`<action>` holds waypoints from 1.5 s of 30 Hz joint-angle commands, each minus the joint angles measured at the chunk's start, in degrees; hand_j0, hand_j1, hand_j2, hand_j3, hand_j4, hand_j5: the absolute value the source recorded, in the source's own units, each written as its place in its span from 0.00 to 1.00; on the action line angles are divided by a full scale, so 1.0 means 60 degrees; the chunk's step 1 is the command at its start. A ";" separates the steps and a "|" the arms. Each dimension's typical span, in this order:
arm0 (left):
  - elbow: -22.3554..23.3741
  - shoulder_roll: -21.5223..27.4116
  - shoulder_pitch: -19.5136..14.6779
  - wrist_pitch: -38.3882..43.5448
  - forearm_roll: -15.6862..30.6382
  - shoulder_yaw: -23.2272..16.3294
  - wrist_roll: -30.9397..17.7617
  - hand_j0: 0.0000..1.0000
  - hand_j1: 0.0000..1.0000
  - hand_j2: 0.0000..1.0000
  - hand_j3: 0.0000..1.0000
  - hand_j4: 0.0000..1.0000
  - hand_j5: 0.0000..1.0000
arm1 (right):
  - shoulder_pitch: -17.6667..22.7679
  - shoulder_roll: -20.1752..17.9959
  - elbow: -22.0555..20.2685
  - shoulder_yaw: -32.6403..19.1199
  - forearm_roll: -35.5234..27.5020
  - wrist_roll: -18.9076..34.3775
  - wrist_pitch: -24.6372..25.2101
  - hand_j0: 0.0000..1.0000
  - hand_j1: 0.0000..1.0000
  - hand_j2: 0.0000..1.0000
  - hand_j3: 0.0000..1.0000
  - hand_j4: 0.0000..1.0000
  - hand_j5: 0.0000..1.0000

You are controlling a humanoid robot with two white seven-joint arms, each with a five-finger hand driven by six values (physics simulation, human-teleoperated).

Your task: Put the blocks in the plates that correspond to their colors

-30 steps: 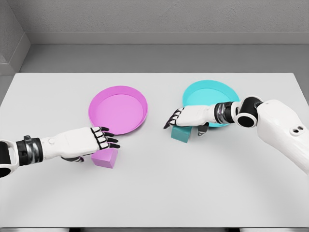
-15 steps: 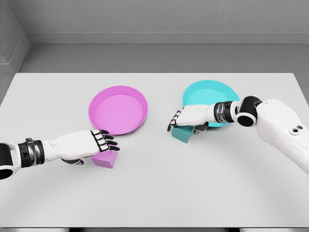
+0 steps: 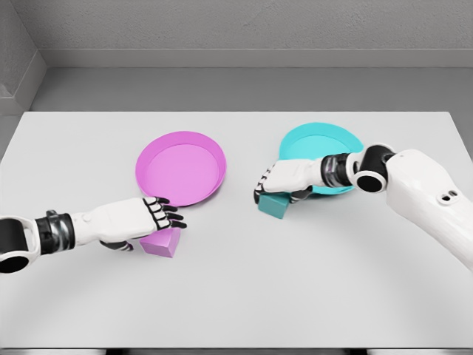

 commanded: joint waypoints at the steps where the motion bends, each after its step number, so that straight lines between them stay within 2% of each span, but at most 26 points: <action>1: 0.0066 -0.0059 -0.0015 0.0011 0.0029 0.0003 0.0002 1.00 1.00 1.00 1.00 1.00 1.00 | 0.0000 0.0031 -0.0198 -0.0015 -0.0053 0.0013 0.0020 0.64 0.64 0.64 0.64 0.64 0.64; 6: 0.0110 -0.0132 -0.0015 0.0011 -0.0015 0.0003 0.0002 1.00 1.00 1.00 1.00 1.00 1.00 | 0.0000 0.0002 -0.0286 -0.0103 -0.0082 0.0013 0.0020 0.63 0.63 0.63 0.63 0.63 0.63; 13: 0.0359 -0.0337 -0.0029 0.0011 -0.0117 0.0003 0.0002 1.00 1.00 1.00 1.00 1.00 1.00 | 0.0000 -0.0349 -0.0886 -0.0352 -0.0156 0.0101 0.0020 0.62 0.62 0.62 0.62 0.62 0.62; 20: 0.0696 -0.0528 -0.0058 0.0011 -0.0190 -0.0070 -0.0012 1.00 1.00 1.00 1.00 1.00 1.00 | 0.0000 -0.0642 -0.1326 -0.1142 -0.0185 0.0247 0.0020 0.62 0.62 0.62 0.62 0.62 0.62; 28: 0.0726 -0.0557 -0.0073 0.0011 -0.0235 -0.0070 -0.0012 1.00 1.00 1.00 1.00 1.00 1.00 | -0.0102 -0.1141 -0.1107 -0.1934 -0.0097 0.0306 0.0020 0.62 0.62 0.62 0.62 0.62 0.62; 29: 0.0726 -0.0557 -0.0088 0.0011 -0.0235 -0.0070 -0.0012 0.97 0.97 0.97 0.97 0.97 0.97 | -0.0117 -0.1111 -0.0829 -0.1992 -0.0082 0.0306 0.0020 0.62 0.62 0.62 0.62 0.62 0.62; 33: 0.0726 -0.0557 -0.0088 0.0011 -0.0249 -0.0070 -0.0232 0.73 0.73 0.73 0.73 0.73 0.73 | -0.0454 -0.1053 -0.0037 -0.1993 -0.0068 0.0291 0.0020 0.62 0.62 0.62 0.62 0.62 0.62; 36: 0.0711 -0.0557 -0.0088 0.0011 -0.0249 -0.0070 -0.0247 0.62 0.62 0.62 0.62 0.62 0.62 | -0.0718 -0.1038 0.0621 -0.1993 -0.0068 0.0277 0.0020 0.62 0.62 0.62 0.62 0.62 0.62; 39: 0.0711 -0.0557 -0.0088 0.0011 -0.0162 -0.0070 -0.0422 0.58 0.58 0.58 0.58 0.58 0.58 | -0.0747 -0.1038 0.0842 -0.1993 -0.0053 0.0277 0.0020 0.62 0.62 0.62 0.62 0.62 0.62; 42: 0.0696 -0.0557 -0.0161 0.0011 -0.0147 -0.0056 -0.0437 0.58 0.58 0.58 0.58 0.58 0.58 | -0.0849 -0.1023 0.1076 -0.1993 -0.0053 0.0277 0.0020 0.62 0.62 0.62 0.62 0.62 0.62; 43: 0.0696 -0.0557 -0.0161 0.0011 -0.0147 -0.0056 -0.0437 0.58 0.58 0.58 0.58 0.58 0.58 | -0.0864 -0.0994 0.1120 -0.1993 -0.0053 0.0277 0.0020 0.64 0.64 0.64 0.64 0.64 0.64; 44: 0.0682 -0.0557 -0.0176 0.0011 -0.0132 -0.0056 -0.0437 0.58 0.58 0.58 0.58 0.58 0.58 | -0.0850 -0.0994 0.1106 -0.2007 -0.0053 0.0262 0.0020 0.75 0.75 0.75 0.75 0.75 0.75; 45: 0.0667 -0.0557 -0.0205 0.0011 -0.0103 -0.0056 -0.0437 0.58 0.58 0.58 0.58 0.58 0.58 | -0.0850 -0.0979 0.1135 -0.2007 -0.0053 0.0247 0.0020 0.93 0.93 0.93 0.93 0.93 0.93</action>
